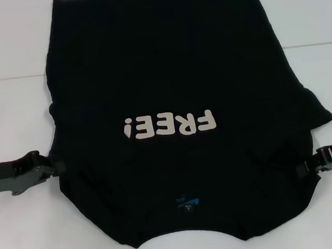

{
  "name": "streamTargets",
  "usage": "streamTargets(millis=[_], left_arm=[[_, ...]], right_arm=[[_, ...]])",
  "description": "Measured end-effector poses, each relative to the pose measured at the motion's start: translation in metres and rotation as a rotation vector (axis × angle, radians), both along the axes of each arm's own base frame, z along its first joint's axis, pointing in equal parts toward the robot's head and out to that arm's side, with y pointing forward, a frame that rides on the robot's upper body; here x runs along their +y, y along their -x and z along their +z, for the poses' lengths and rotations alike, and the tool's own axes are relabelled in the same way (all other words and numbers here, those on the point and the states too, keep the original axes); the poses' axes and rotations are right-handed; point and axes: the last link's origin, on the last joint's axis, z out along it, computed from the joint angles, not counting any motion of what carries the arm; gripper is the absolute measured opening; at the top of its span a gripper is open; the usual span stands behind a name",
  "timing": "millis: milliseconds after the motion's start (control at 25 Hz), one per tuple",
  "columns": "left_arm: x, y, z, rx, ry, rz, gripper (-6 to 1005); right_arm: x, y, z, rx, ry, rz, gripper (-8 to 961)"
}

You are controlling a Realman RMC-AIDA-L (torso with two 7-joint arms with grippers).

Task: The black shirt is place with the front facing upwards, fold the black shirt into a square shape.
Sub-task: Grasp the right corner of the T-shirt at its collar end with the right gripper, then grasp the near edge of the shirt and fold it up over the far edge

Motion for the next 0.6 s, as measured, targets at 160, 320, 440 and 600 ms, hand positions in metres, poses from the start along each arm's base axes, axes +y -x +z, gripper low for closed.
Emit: streamTargets(millis=[160,320,440,600], left_arm=[[0.0,-0.001,0.0,-0.006,-0.001,-0.003,91],[0.0,-0.002,0.0,-0.009,0.0,-0.005,93],[-0.001,-0.002,0.001,-0.011,0.006,-0.009,95],[-0.007,-0.002,0.006,-0.021,0.046,-0.028,98]], right_arm=[[0.0,-0.001,0.003,0.003,-0.004,-0.003,319],[0.0,-0.002,0.005,0.008,-0.009,-0.005,134],[-0.002,-0.003,0.007,0.014,-0.009,-0.007,81],[-0.006,-0.005,0.015,0.033,0.008,-0.011,45]])
